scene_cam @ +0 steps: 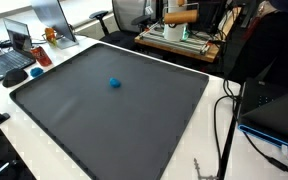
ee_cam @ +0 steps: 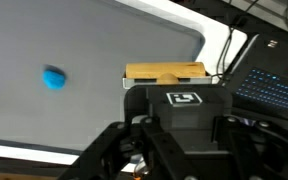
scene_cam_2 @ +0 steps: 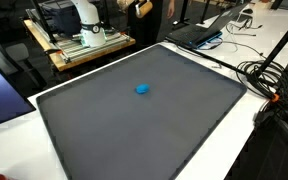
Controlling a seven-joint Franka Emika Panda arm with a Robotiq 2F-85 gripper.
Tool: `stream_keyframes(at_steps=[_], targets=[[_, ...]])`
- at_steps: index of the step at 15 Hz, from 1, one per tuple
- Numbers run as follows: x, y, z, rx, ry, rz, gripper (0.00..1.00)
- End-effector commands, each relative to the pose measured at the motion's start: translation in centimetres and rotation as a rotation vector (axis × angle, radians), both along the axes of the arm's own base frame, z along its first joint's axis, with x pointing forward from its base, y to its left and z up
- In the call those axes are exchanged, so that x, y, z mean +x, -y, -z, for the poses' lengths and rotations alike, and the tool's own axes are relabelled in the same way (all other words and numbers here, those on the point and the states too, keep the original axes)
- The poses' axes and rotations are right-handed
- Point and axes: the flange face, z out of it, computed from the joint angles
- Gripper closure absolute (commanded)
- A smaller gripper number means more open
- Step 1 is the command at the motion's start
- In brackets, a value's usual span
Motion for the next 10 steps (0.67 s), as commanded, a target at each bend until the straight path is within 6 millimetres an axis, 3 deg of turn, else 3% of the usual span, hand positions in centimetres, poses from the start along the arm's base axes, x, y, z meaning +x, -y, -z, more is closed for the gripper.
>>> stream_keyframes(at_steps=[1, 3, 4, 7, 9, 10], targets=[[4.0, 1.3, 1.0, -0.146, -0.074, 0.116, 0.78], [6.1, 3.1, 1.5, -0.194, -0.140, 0.197, 0.78], [3.7, 2.2, 2.2, -0.150, -0.087, 0.132, 0.53], [5.9, 3.2, 2.7, -0.175, -0.139, 0.177, 0.53], [6.2, 3.1, 2.7, -0.175, -0.145, 0.182, 0.53], [6.2, 3.1, 2.6, -0.176, -0.145, 0.183, 0.78]])
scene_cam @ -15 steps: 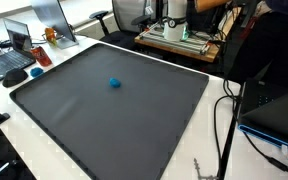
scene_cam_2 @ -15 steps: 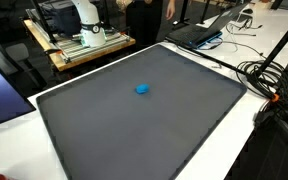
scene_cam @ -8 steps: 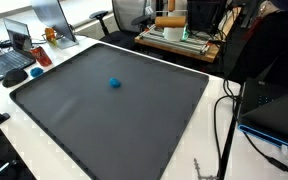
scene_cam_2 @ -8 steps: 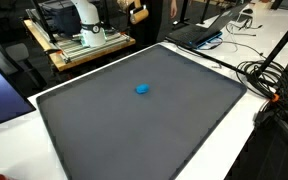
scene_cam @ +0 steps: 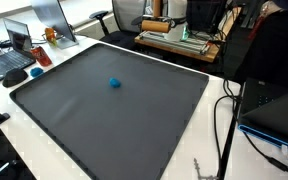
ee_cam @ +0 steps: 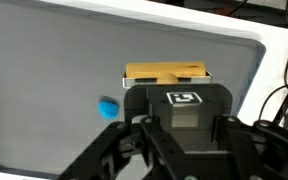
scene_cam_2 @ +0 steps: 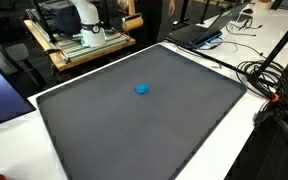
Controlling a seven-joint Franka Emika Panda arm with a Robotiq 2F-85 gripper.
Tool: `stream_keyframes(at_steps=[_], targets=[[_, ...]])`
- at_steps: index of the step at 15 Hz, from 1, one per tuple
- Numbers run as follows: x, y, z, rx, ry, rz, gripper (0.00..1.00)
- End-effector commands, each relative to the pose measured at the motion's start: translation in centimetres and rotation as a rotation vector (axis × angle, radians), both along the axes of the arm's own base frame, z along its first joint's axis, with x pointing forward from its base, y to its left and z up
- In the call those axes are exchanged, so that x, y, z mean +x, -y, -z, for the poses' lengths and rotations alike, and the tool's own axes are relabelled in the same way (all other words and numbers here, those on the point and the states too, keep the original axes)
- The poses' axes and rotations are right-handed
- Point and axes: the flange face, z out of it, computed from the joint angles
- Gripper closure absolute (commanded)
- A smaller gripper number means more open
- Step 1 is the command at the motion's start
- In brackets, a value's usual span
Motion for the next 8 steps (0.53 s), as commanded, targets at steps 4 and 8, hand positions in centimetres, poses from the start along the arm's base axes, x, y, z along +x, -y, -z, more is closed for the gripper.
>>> stream_keyframes(at_steps=[4, 8], targets=[[3.2, 1.8, -1.1, -0.034, 0.094, 0.061, 0.78], [7.1, 4.7, -2.0, -0.076, 0.126, 0.075, 0.78]])
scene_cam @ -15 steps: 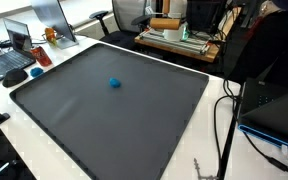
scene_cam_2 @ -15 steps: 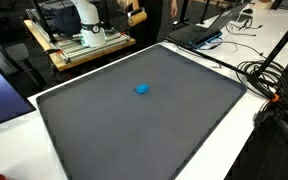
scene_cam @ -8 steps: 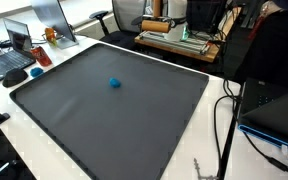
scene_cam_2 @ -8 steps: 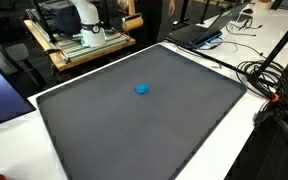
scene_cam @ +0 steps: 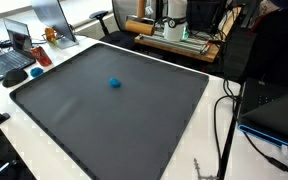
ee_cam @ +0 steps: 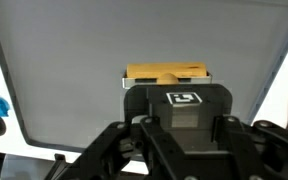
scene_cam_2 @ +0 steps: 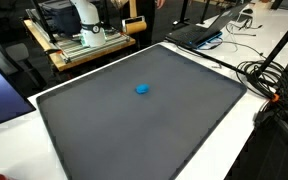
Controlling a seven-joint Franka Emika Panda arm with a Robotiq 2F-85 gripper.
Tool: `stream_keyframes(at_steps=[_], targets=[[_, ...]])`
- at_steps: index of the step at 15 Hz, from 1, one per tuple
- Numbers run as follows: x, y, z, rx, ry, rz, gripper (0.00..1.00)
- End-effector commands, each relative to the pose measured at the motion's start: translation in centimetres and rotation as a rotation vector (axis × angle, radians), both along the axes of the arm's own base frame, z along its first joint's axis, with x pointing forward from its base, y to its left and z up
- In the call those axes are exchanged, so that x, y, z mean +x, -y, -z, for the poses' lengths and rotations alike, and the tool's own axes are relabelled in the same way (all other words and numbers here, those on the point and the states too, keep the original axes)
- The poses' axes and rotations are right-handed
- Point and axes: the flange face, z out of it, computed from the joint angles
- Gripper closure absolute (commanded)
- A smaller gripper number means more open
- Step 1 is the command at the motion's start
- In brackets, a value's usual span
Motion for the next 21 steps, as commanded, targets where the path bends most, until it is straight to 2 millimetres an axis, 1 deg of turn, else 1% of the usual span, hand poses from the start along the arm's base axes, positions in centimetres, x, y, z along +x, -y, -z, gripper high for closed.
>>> stream_keyframes(at_steps=[1, 3, 4, 7, 8, 12, 14, 18, 20, 21], targets=[[4.4, 2.4, -1.3, -0.038, 0.018, 0.026, 0.78], [6.2, 2.9, -1.9, -0.043, 0.039, 0.036, 0.78], [7.2, 2.7, -1.8, -0.044, 0.040, 0.030, 0.78], [9.8, 1.0, -1.3, -0.119, 0.074, 0.046, 0.78], [10.6, 0.1, -1.1, -0.153, 0.086, 0.045, 0.78], [13.1, -4.6, -0.5, -0.275, 0.094, 0.020, 0.78], [13.8, -7.1, -0.4, -0.340, 0.098, 0.004, 0.78], [14.4, -12.6, 0.4, -0.463, 0.089, 0.000, 0.78], [14.4, -15.1, 1.2, -0.531, 0.083, 0.005, 0.78], [14.2, -16.3, 2.0, -0.567, 0.078, 0.006, 0.78]])
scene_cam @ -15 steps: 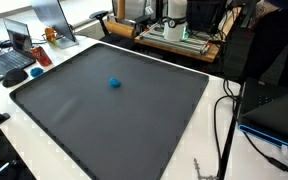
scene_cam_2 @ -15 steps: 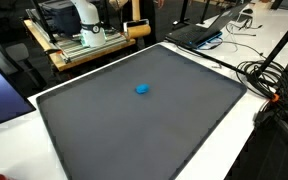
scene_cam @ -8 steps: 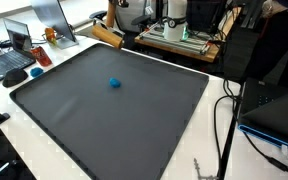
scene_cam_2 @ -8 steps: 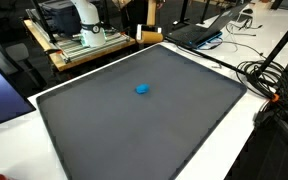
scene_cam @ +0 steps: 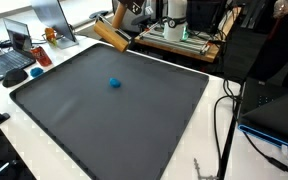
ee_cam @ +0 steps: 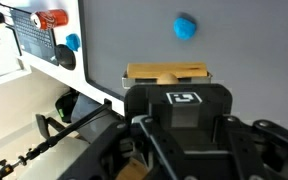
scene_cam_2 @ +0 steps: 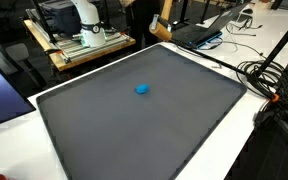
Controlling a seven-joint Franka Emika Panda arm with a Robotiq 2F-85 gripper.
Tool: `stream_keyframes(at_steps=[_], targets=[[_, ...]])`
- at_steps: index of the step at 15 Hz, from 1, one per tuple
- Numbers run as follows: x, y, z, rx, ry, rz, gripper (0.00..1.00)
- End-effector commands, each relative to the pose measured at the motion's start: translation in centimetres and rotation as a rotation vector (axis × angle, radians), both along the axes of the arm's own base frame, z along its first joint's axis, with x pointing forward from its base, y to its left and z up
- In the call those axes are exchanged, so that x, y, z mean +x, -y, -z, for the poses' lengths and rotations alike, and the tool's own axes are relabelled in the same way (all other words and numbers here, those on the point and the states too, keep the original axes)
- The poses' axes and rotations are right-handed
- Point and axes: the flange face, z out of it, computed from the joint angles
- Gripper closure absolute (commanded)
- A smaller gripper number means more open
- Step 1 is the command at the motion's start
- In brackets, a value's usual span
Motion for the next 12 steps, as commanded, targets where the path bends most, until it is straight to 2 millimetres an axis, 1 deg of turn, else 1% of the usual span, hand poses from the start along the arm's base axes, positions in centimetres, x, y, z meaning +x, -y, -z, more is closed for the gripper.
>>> stream_keyframes(at_steps=[1, 7, 10, 12], targets=[[0.7, -3.9, 1.3, -0.133, 0.008, 0.029, 0.78], [-0.2, -8.9, 7.3, -0.327, -0.025, 0.033, 0.78], [-0.7, -10.5, 10.1, -0.387, -0.084, -0.024, 0.78], [-0.6, -11.0, 11.7, -0.373, -0.136, -0.056, 0.78]])
